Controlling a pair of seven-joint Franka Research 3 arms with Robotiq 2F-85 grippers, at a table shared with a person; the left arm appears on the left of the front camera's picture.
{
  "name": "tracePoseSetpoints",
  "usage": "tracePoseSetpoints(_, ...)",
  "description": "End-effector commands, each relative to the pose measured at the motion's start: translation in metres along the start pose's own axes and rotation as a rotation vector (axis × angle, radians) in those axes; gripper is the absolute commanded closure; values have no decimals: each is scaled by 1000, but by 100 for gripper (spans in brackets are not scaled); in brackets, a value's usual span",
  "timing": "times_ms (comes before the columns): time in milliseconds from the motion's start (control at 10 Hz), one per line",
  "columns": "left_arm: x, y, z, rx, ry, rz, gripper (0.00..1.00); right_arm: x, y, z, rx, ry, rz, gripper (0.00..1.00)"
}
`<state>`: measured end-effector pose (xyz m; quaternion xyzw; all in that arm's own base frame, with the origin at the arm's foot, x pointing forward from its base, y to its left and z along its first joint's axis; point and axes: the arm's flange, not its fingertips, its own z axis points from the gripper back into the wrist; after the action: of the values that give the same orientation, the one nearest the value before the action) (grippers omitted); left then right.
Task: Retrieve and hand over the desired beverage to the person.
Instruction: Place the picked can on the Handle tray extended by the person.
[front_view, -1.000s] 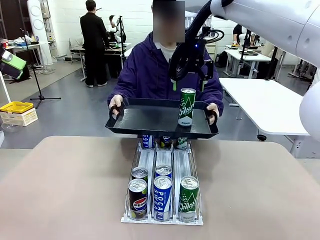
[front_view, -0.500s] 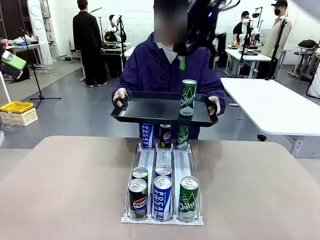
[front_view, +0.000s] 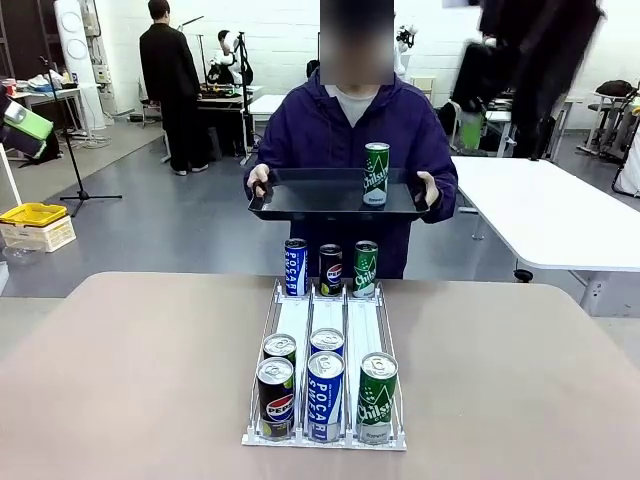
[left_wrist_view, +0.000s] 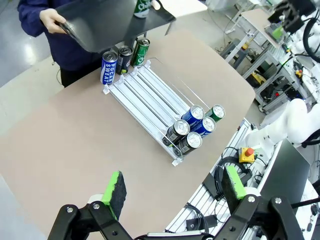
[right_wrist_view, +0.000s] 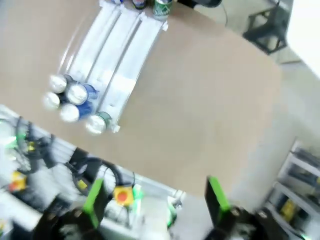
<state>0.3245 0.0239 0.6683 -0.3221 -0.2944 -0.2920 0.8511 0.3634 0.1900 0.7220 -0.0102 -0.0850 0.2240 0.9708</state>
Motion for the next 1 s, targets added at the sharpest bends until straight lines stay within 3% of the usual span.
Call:
tracePoseSetpoints(0, -1, 1, 0, -15, -11, -15, 0, -67, -7, -71, 55, -69, 32, 0)
tracePoseSetpoints(200, -1, 1, 0, -15, -11, -15, 0, -62, -15, -80, 129, -26, -48, 0)
tracePoseSetpoints(300, -1, 1, 0, -15, -11, -15, 0, -51, -13, -53, 38, -28, 2, 0)
tracePoseSetpoints(900, -1, 1, 0, -15, -11, -15, 0, -53, -13, -50, 54, -49, 0, 0)
